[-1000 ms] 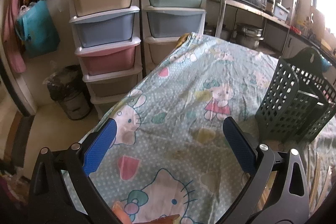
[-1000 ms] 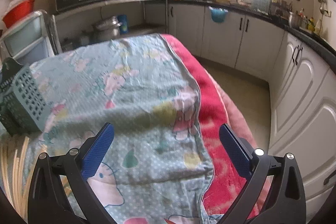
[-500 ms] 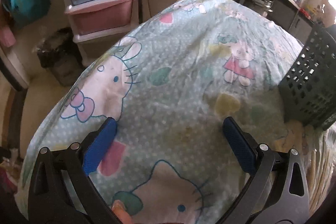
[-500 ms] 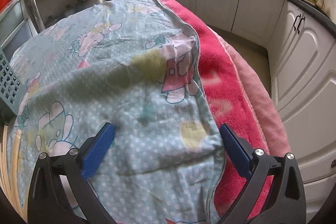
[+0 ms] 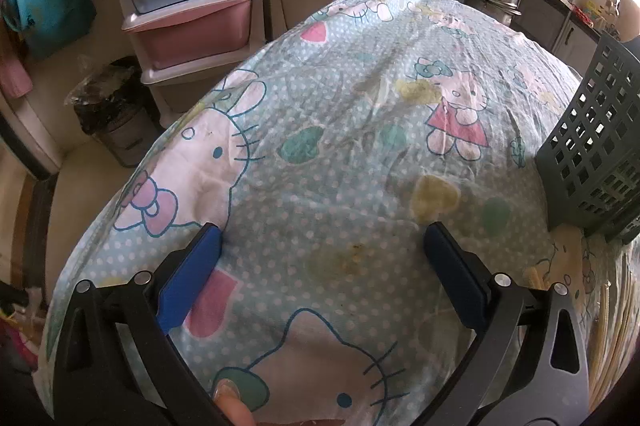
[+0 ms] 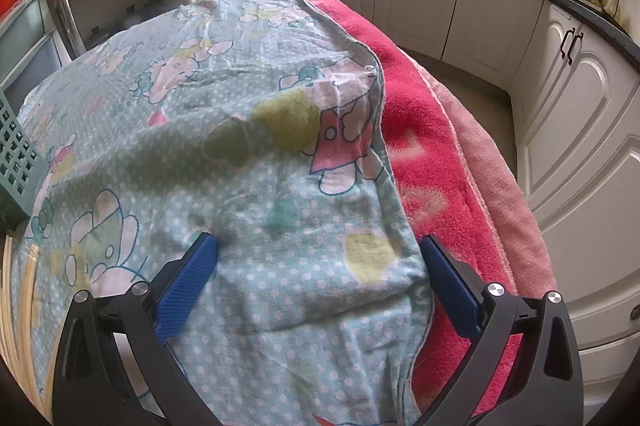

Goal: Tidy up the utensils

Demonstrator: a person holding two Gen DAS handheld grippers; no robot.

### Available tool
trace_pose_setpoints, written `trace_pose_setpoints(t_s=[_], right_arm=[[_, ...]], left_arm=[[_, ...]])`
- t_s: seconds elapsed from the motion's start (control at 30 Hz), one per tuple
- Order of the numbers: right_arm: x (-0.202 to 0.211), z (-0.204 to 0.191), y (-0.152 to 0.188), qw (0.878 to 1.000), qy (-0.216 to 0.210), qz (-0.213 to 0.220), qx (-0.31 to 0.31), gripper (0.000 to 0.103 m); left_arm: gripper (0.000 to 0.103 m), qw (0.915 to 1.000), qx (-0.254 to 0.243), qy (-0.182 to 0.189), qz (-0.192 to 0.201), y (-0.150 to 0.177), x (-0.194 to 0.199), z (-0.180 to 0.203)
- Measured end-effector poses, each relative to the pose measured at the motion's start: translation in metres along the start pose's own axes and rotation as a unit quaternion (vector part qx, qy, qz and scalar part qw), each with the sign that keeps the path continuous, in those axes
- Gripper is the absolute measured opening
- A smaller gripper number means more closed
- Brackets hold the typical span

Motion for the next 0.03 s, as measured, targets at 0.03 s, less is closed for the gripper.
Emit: trace_pose_setpoints(t_s=[0.03], right_arm=[[0.0001, 0.0004, 0.001, 1.0, 0.0, 0.0, 0.0, 0.098]], left_arm=[[0.093, 1.0, 0.0, 0.0, 0.0, 0.0001, 0.0001, -0.0002]])
Point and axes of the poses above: each gripper's, at about its wrist camera, not at the fingertips, and x roughly against the way its jaws point, z to its right, y to its underside, the point moved 10 cm from there along -x, roughly the way its jaws point, and after that the axes turned 3 degrees about -z, right-handed, at the moved point
